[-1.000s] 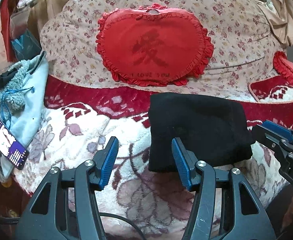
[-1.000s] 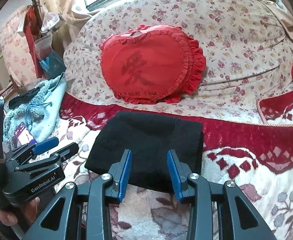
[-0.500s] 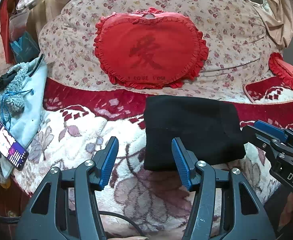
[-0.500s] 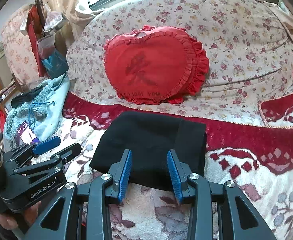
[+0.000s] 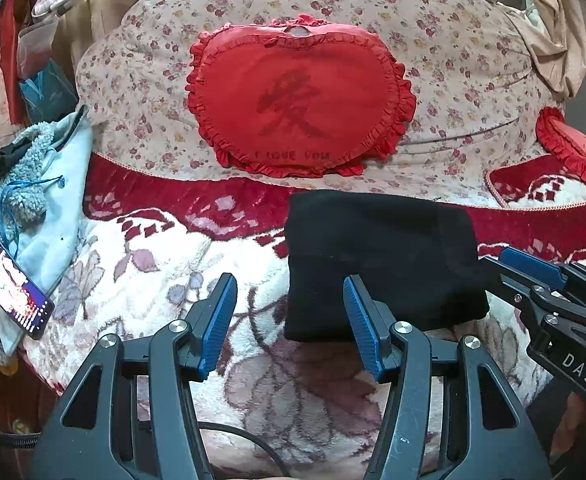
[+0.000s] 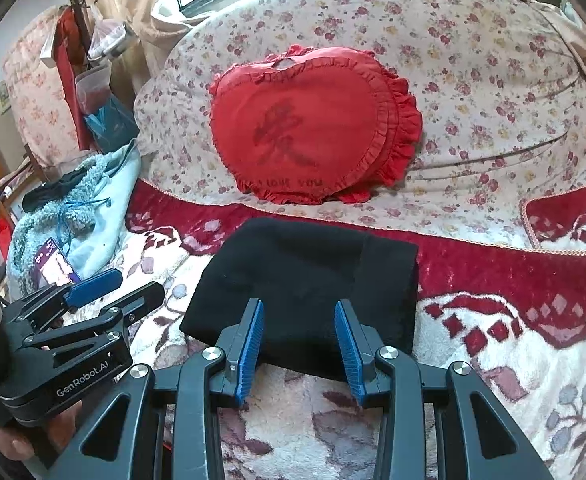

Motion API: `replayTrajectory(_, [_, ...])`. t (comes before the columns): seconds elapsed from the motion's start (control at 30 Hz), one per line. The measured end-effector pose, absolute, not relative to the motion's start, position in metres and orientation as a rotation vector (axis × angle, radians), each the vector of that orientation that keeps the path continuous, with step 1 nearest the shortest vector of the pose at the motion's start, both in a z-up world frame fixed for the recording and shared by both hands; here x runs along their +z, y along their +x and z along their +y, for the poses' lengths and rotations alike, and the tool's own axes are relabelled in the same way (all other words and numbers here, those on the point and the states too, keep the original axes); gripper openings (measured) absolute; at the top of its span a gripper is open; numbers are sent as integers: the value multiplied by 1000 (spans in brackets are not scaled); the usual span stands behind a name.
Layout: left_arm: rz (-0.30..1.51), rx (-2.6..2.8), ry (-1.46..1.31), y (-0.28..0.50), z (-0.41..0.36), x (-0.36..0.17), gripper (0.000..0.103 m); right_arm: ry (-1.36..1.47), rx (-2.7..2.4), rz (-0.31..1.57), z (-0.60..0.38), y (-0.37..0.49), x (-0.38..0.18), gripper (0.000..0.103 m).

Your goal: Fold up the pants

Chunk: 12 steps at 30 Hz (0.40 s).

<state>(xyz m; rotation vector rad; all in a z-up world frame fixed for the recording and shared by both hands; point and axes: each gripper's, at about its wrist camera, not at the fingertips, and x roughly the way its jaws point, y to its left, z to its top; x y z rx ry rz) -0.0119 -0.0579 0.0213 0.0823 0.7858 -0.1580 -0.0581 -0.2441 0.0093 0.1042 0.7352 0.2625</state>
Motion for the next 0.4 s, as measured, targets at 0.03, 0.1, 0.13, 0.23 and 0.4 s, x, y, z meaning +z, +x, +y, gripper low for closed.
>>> replayTrajectory(0.03, [787, -160, 81, -11, -57, 21, 54, 105, 263, 737, -245, -57, 9, 36])
replayTrajectory(0.1, [785, -168, 76, -11, -57, 20, 54, 106, 264, 739, -246, -56, 8, 36])
replayTrajectory(0.13, [783, -172, 75, -10, -57, 19, 54, 107, 264, 740, -246, -55, 7, 36])
replayTrajectory(0.23, [762, -178, 69, -9, -57, 17, 54, 113, 265, 749, -247, -53, 3, 36])
replayTrajectory(0.4, [795, -156, 46, 3, -51, 11, 54, 128, 263, 770, -253, -48, -5, 36])
